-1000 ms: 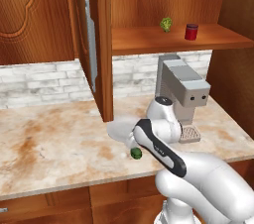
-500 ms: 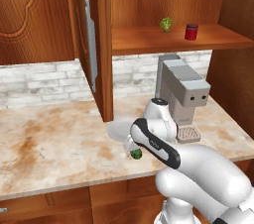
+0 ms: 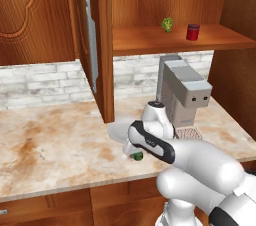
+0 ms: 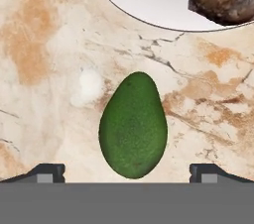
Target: Pick the avocado and bread from the counter and place them on the plate. Then pick the jam from the cabinet and place it next to the plate. Lastly close the cabinet door.
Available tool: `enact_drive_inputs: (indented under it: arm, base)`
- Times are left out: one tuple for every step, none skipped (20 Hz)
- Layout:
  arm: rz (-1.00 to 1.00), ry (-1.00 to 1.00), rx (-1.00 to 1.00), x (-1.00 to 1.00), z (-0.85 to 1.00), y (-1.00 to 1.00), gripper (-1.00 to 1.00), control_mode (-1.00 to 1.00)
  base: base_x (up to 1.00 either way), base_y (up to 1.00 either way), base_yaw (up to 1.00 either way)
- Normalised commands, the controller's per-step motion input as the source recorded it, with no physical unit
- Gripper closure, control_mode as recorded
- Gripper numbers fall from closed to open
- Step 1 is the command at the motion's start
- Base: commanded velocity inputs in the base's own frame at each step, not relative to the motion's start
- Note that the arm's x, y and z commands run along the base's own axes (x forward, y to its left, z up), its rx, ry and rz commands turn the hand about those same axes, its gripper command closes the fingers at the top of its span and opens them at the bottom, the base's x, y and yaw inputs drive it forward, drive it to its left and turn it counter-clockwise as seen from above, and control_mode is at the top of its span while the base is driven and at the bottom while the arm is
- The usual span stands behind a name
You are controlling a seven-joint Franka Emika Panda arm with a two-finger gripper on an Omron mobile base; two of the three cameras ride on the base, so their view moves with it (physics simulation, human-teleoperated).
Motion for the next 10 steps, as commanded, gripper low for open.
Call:
enact_drive_inputs:
  arm:
    - [0.00,0.04,-0.04,0.13,-0.19,0.09,-1.00,-1.00]
    - [0.00,0.04,-0.04,0.14,-0.17,0.10,-1.00,-1.00]
    - [0.00,0.03,-0.03,0.11,-0.14,0.08,-1.00,-1.00]
    - [0.00,0.03,-0.02,0.09,-0.11,0.06,-1.00,-1.00]
    - [0.00,0.02,-0.01,0.06,-0.09,0.02,-1.00,-1.00]
    - [0.00,0.01,0.00,0.05,-0.07,0.00,-1.00,-1.00]
    - [0.00,0.01,0.00,0.04,-0.08,0.00,-1.00,-1.00]
    - [0.00,0.01,0.00,0.04,-0.07,0.00,-1.00,-1.00]
    - [0.00,0.01,0.00,0.03,-0.06,0.00,-1.00,-1.00]
    - [0.00,0.01,0.00,0.01,-0.08,0.00,-1.00,-1.00]
  base:
    - [0.00,0.00,0.00]
    - [0.00,0.00,0.00]
    - [0.00,0.00,0.00]
    - [0.00,0.00,0.00]
    - [0.00,0.00,0.00]
    - [0.00,0.00,0.00]
    - [0.00,0.00,0.00]
    - [0.00,0.00,0.00]
    - [0.00,0.00,0.00]
    - [0.00,0.00,0.00]
